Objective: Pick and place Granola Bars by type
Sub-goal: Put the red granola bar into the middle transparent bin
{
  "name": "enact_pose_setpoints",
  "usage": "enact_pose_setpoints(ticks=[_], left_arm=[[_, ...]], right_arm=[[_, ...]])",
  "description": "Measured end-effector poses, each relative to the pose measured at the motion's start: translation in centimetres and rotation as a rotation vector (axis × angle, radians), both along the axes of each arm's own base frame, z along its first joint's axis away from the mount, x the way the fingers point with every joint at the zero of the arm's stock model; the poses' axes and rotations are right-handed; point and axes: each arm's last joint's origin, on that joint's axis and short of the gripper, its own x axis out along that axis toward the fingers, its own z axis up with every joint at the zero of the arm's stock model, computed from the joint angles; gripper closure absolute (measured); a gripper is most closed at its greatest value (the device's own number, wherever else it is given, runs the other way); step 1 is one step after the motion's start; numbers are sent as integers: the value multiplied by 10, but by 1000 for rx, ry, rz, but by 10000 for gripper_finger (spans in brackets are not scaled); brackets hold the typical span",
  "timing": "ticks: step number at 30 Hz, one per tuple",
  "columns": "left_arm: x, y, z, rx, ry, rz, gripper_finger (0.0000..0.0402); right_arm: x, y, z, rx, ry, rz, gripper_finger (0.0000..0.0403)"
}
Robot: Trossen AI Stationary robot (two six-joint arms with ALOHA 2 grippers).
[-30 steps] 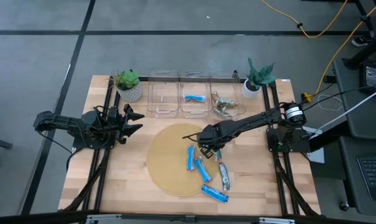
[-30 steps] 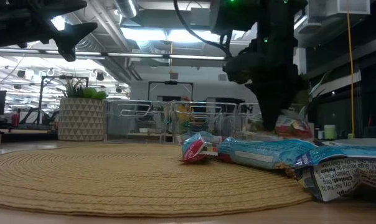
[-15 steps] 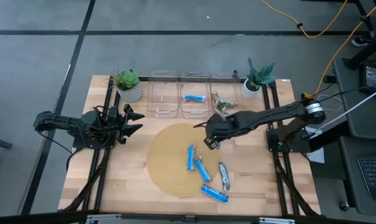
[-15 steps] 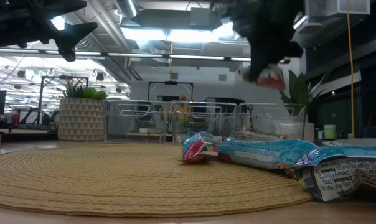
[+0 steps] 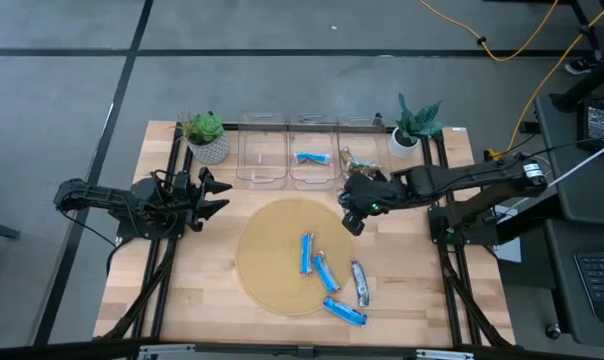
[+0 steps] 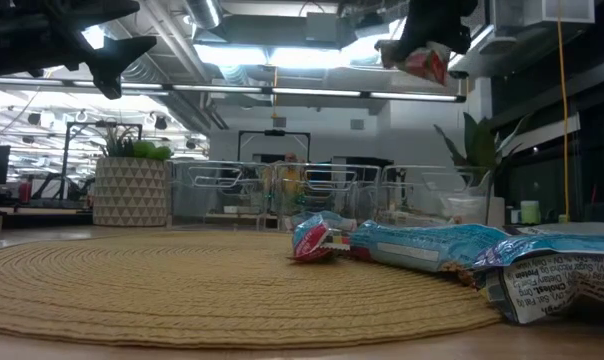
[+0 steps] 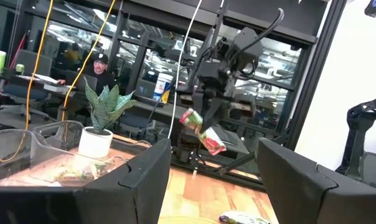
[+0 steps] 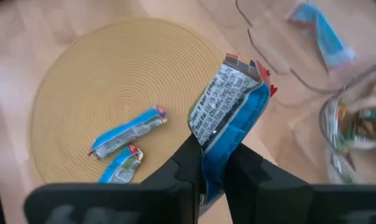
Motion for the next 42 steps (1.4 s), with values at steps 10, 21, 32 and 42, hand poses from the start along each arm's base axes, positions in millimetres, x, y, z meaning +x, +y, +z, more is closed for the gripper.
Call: enact_pose_setpoints(ticks=[10,21,32,42], left_arm=[[0,0,0,0,0,0,176],[0,0,0,0,2,0,176],[0,0,0,0,2,0,176],[0,0,0,0,1,0,176]], right_arm=[[-3,-28,36,-81,-91,105,348],[-23,-92,114,-274,-214,81,348],[-33,-149,117,-281,-195,33,348],[-18,-207,109,-243,-173,38,348]])
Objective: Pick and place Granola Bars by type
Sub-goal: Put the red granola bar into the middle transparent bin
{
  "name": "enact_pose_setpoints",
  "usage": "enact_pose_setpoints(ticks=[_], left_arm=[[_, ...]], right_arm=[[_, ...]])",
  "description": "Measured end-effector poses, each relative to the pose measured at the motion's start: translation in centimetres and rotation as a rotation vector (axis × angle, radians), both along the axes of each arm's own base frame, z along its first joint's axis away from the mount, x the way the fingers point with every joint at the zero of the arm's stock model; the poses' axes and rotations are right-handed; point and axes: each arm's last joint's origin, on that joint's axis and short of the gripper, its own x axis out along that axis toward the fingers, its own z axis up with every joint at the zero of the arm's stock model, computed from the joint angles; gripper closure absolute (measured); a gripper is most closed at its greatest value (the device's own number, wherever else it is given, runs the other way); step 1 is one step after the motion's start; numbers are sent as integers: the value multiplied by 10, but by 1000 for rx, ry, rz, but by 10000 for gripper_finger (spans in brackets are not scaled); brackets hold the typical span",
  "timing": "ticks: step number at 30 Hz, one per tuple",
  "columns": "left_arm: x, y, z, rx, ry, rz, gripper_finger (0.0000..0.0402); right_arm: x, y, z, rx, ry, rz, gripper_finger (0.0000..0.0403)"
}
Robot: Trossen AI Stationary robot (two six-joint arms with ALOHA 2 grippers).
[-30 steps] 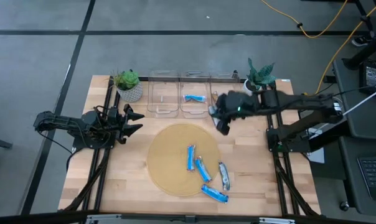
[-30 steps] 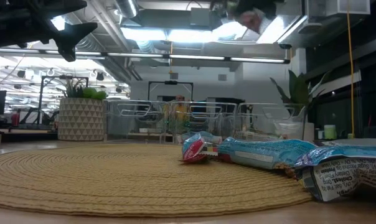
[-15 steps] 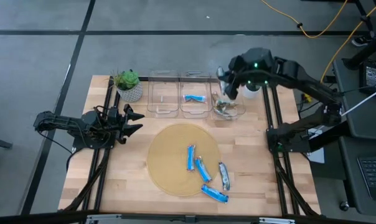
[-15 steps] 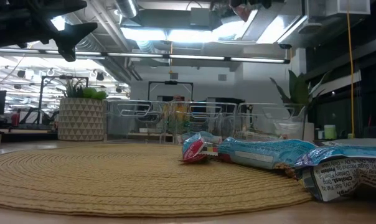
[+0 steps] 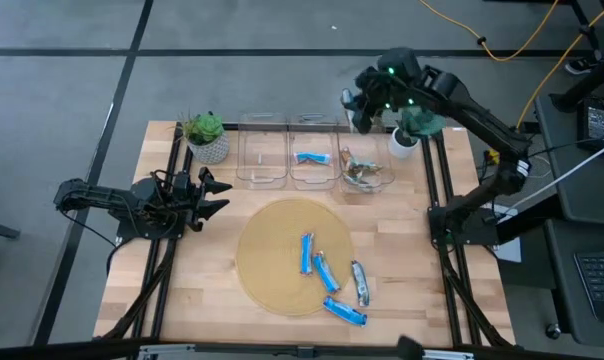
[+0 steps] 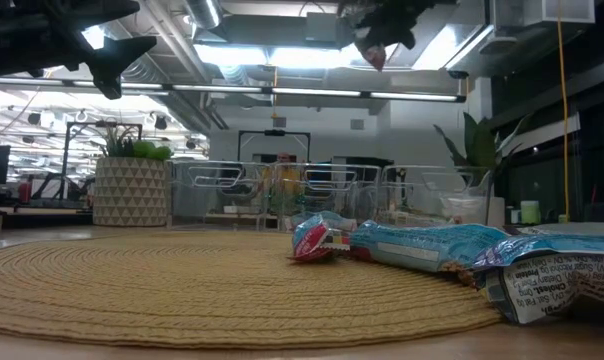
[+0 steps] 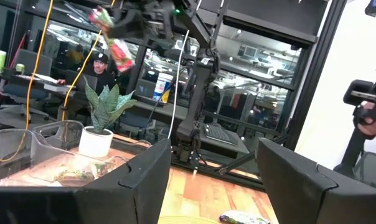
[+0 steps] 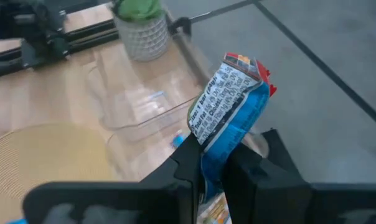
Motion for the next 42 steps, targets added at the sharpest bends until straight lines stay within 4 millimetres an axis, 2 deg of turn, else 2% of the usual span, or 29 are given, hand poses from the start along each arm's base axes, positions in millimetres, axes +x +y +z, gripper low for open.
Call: enact_pose_setpoints(ticks=[6,9,15,20,30,35,42], left_arm=[[0,0,0,0,0,0,176],[0,0,0,0,0,0,176],[0,0,0,0,0,0,176],[0,0,0,0,0,0,176],[0,0,0,0,0,0,176],[0,0,0,0,1,0,176],[0,0,0,0,3,0,176]], right_arm=[[15,-36,6,-26,47,-21,348],[25,-53,2,-23,76,-26,348],[49,-74,-26,26,131,24,348],[69,-89,-60,79,195,58,348],[99,-107,-116,134,281,106,348],[116,-106,-146,176,336,133,348],[134,-99,-176,212,393,168,348]])
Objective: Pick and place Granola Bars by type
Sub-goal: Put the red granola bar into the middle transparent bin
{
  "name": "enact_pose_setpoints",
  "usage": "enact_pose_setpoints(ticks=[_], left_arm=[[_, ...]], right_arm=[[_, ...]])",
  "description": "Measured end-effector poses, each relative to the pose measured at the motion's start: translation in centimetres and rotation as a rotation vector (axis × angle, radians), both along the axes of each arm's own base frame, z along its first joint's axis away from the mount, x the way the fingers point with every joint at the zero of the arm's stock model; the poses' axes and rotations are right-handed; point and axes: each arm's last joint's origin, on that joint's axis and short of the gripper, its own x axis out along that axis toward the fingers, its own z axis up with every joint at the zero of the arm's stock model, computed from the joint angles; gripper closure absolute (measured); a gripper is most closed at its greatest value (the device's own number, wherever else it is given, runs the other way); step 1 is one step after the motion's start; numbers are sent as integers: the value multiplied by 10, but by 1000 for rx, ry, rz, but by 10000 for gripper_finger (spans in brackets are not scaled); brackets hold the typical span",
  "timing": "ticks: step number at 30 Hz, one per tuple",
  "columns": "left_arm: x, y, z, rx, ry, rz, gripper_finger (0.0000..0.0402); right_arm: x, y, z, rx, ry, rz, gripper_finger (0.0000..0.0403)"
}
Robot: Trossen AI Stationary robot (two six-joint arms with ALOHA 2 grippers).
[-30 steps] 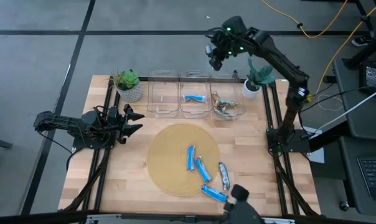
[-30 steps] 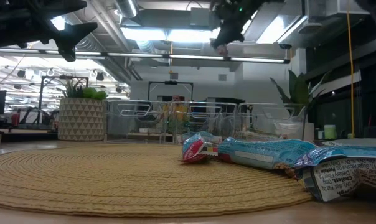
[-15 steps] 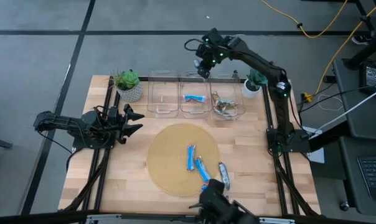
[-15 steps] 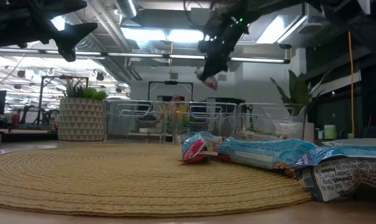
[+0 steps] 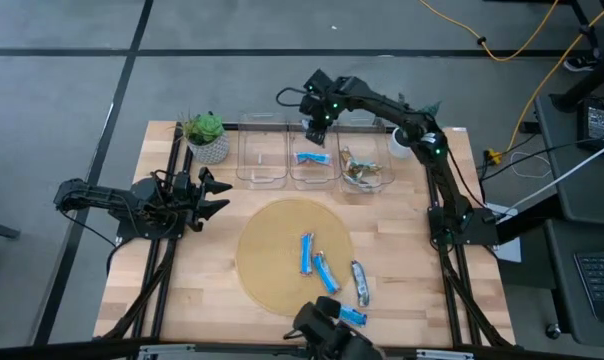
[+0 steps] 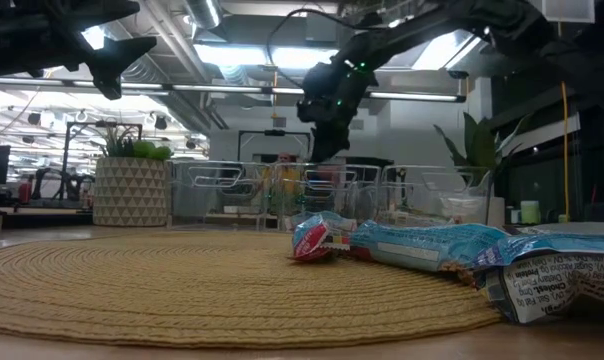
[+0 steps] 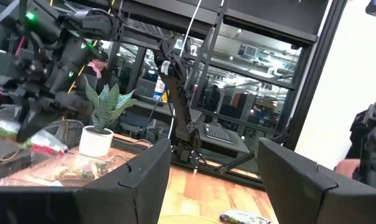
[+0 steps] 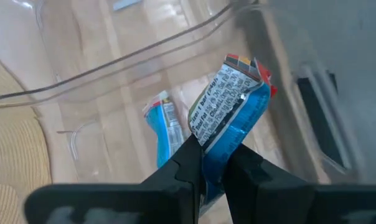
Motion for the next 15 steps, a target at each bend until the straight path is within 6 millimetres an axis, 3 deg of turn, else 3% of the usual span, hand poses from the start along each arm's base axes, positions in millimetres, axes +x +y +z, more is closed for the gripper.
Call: enact_pose_setpoints(ticks=[15], left_arm=[[0,0,0,0,1,0,176]], right_arm=[[13,-7,-53,34,105,-11,348]])
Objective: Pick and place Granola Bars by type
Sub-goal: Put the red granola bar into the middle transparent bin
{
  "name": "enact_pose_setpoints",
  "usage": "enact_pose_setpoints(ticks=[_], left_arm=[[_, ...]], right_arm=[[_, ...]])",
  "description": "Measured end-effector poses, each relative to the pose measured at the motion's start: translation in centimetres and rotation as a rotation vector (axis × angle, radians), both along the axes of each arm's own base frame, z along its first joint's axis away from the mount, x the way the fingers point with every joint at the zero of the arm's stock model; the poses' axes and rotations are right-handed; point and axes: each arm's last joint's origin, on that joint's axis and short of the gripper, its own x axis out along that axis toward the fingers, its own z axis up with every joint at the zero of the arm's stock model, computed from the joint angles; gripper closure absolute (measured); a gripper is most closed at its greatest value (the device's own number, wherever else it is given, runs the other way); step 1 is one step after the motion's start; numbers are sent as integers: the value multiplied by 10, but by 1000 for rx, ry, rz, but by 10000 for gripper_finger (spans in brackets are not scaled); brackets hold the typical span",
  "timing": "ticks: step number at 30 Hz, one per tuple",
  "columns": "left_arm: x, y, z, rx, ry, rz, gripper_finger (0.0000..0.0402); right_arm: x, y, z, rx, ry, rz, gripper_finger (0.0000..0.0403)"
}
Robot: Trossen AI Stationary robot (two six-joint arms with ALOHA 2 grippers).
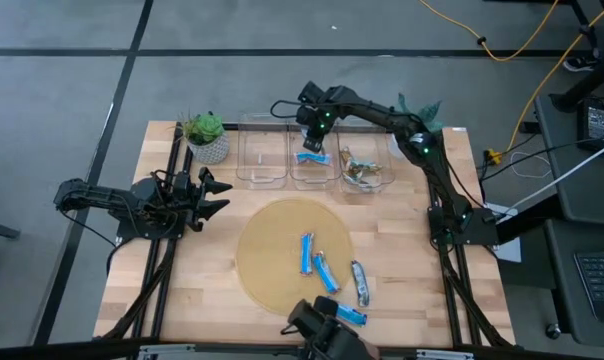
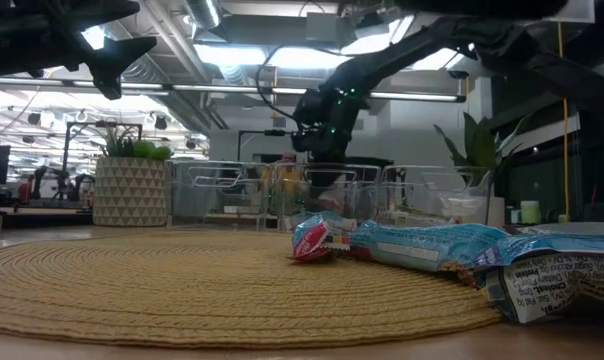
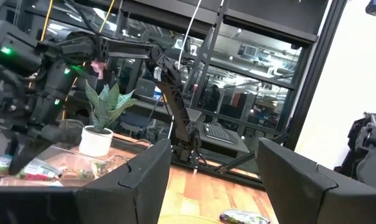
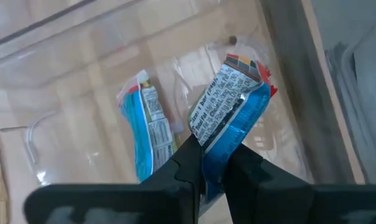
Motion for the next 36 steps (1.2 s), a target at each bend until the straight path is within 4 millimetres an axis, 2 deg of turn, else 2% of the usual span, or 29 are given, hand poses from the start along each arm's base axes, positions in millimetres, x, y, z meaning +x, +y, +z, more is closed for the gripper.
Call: enact_pose_setpoints(ticks=[12,29,36], left_arm=[[0,0,0,0,0,0,176],[0,0,0,0,0,0,176],[0,0,0,0,0,0,176]], right_arm=[[1,0,-13,16,20,-2,348],[1,2,-14,26,28,3,346],[2,1,-13,20,22,4,302]])
